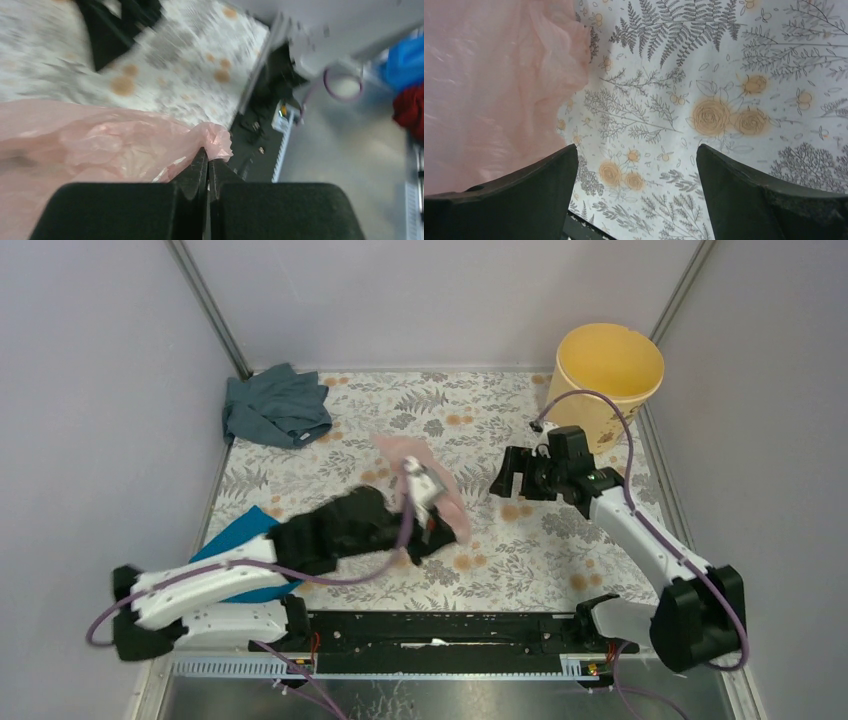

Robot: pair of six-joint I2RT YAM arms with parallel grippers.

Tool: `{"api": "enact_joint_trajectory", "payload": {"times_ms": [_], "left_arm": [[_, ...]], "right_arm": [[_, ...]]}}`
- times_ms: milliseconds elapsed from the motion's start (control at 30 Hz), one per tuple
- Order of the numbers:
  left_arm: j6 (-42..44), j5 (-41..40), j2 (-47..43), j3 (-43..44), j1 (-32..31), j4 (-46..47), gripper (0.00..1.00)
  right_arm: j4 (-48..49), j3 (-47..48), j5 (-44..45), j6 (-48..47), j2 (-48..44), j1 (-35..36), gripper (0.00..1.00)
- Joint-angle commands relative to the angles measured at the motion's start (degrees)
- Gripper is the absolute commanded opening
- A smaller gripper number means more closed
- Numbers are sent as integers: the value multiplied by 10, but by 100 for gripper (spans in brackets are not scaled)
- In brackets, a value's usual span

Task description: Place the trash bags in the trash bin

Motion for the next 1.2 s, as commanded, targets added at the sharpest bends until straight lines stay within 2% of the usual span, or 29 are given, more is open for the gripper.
{"api": "enact_joint_trajectory", "payload": {"times_ms": [0, 133, 267, 333, 400, 467, 567, 633, 700, 767, 833, 900, 933, 1067, 1167], "left_arm": [[-6, -136, 92, -29, -139, 32, 0], [-55, -101, 114, -120, -144, 154, 0], [-93, -120, 164, -129, -144, 166, 0], [-118, -182, 175, -121, -136, 157, 0], [-147, -191, 179, -121, -100, 162, 0], [-179, -157, 185, -116, -41, 170, 0], [-214, -104, 197, -99, 36, 213, 0], [-214, -68, 213, -77, 52, 235, 1], [-208, -30, 238, -49, 53, 249, 16], [-212, 16, 267, -34, 53, 254, 41], [-216, 41, 271, -39, 53, 246, 62], [-225, 37, 247, -66, 53, 229, 90], [-229, 27, 226, -82, 53, 214, 97], [-238, -48, 117, -127, 53, 95, 99], [-246, -155, 42, -140, 55, -2, 99]], "right_arm": [[-11, -12, 34, 3, -88, 1, 94], [-36, -30, 65, -6, -153, 1, 97], [-37, -49, 36, -6, -166, 1, 99], [-28, -59, -11, 7, -157, 1, 99], [-9, -76, -62, 27, -145, 1, 99], [14, -95, -81, 47, -140, 0, 99], [20, -111, -65, 59, -145, 1, 99], [11, -112, -46, 55, -151, 1, 99], [-5, -109, -35, 47, -155, 1, 99], [-20, -106, -21, 35, -158, 1, 99], [-31, -107, -4, 28, -165, 1, 99], [-37, -110, 4, 24, -173, 1, 99], [-36, -111, 5, 24, -177, 1, 99], [-13, -126, -11, 30, -181, 1, 99], [37, -139, -19, 37, -156, 2, 99]]}}
